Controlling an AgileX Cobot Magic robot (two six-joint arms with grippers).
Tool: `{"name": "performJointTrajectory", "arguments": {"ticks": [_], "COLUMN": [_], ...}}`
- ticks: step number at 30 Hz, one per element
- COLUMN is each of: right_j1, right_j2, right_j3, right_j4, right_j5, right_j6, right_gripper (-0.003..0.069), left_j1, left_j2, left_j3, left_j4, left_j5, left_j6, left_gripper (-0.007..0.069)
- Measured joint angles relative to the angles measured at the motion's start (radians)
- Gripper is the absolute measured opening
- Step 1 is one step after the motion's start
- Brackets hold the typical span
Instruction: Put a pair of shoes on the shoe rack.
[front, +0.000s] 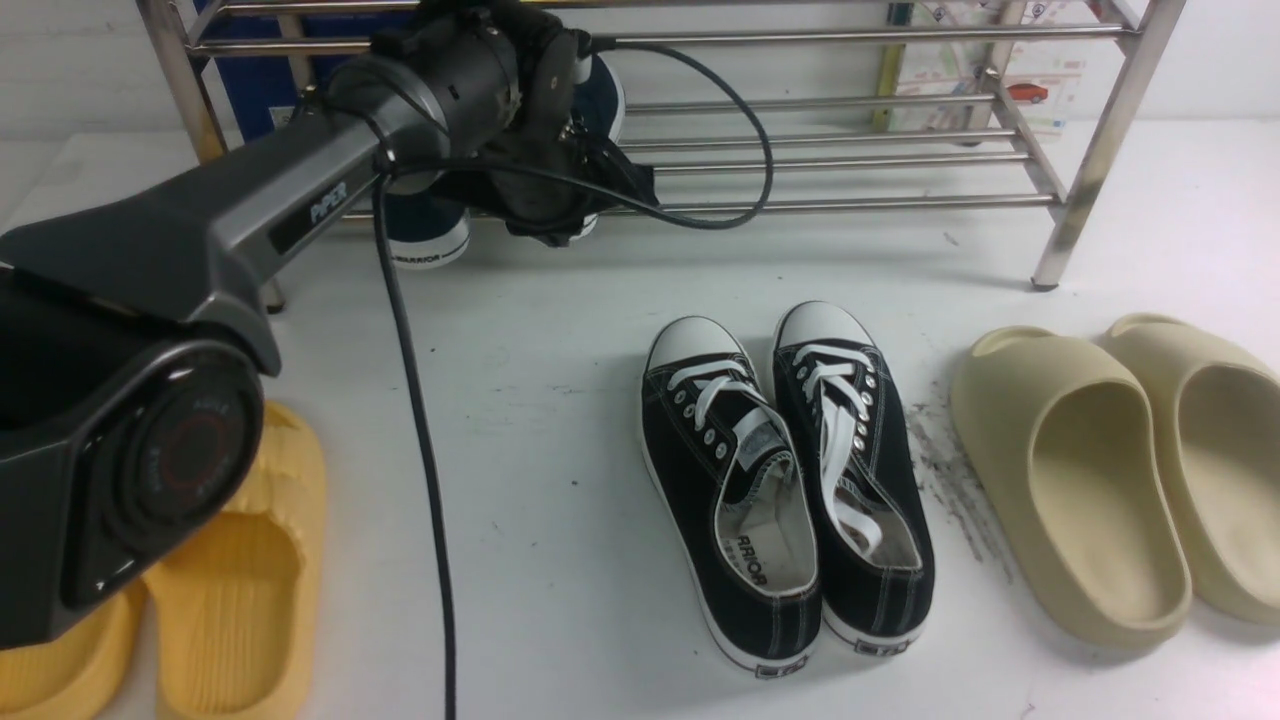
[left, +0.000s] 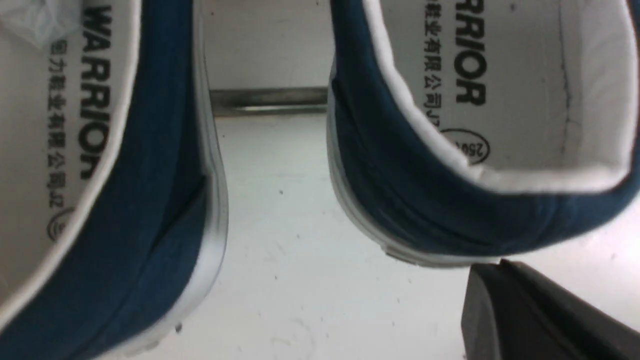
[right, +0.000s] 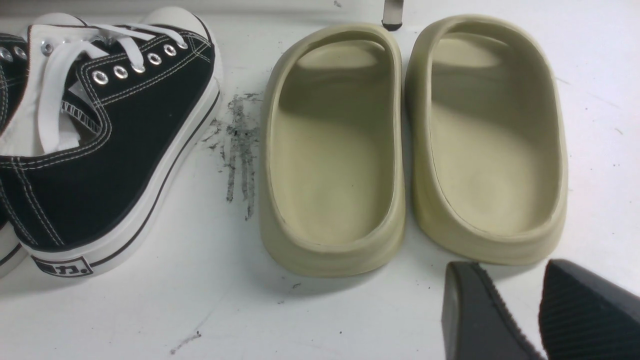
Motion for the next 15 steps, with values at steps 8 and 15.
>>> {"name": "performJointTrajectory", "arguments": {"ticks": [8, 15], "right_j1": [0.000, 0.000], "right_j2": [0.000, 0.000], "right_j3": [0.000, 0.000], "right_j4": [0.000, 0.000], "right_j5": [0.000, 0.000], "right_j6": [0.000, 0.000], "right_gripper": [0.0239, 0.0239], "left_j1": [0.005, 0.005], "left_j2": [-0.141, -0.551], "left_j3": [0.093, 0.570], "left_j4": [-0.203, -0.239], "left_j5": [0.201, 0.023], "left_j6": [0.120, 0.130], "left_gripper": [-0.0013, -0.0013]}}
